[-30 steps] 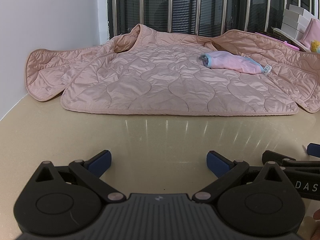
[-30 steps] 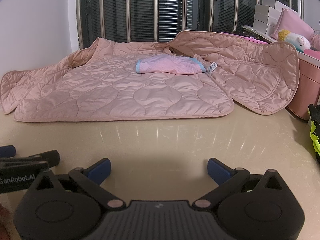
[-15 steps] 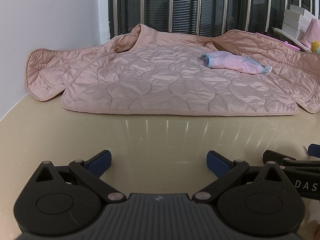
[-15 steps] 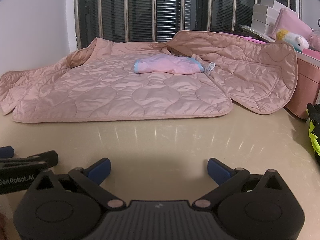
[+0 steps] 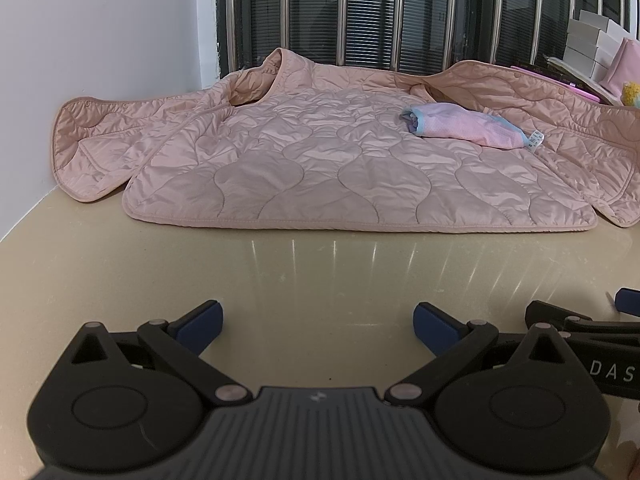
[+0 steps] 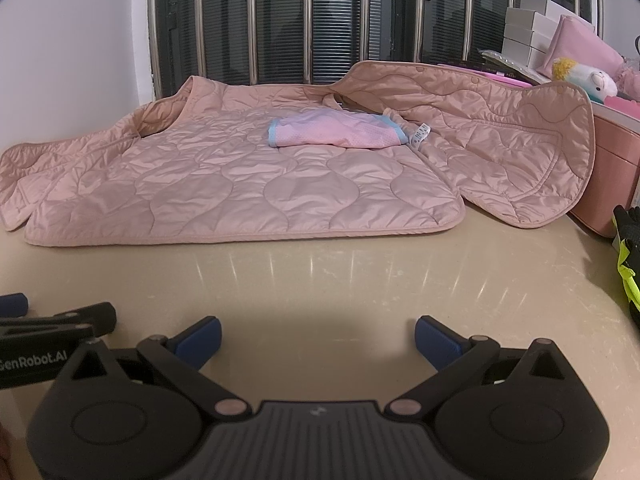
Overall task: Fold clothes
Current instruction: 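Move both tools toward the small pink-and-blue garment on the jacket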
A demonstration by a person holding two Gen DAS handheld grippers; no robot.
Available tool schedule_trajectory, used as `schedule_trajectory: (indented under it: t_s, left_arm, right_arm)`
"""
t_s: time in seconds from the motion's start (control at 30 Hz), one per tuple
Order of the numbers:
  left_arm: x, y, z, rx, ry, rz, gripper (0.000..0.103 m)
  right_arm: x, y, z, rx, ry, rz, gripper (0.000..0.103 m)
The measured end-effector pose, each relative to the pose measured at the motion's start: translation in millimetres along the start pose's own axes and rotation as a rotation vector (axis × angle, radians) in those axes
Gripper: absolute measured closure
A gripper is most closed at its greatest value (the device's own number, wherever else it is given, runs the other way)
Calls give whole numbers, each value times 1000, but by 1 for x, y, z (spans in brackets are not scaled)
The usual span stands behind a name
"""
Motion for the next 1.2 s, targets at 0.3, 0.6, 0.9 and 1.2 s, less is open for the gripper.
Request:
schedule_trajectory:
  t_s: [0.3,0.6,0.9,1.2]
  left_arm:
    - [9,-3,-1,-20,-24,-20,1]
    - [16,37,-24,24,-130,-10,1]
    - [-26,114,-88,8,-139,-80,1]
    - [-151,185,-123,230,-173,51,8]
  right_arm:
    - [7,-1,0,12,76,-10,0]
    - [23,17,-25,4,99,-69,2]
    - [-2,80,-84,59,23,-255,1]
    - [-73,165,-130,81,-12,-354,1]
Point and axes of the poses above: each gripper's, at about its wrist camera, not at the fingertips, and x roughly against the way its jaws point, z to its left, y to its top, the point moved 6 cm from there along -x, roughly the way its jaws point, and after that the axes turned 15 degrees about x, right-handed, at the moved point
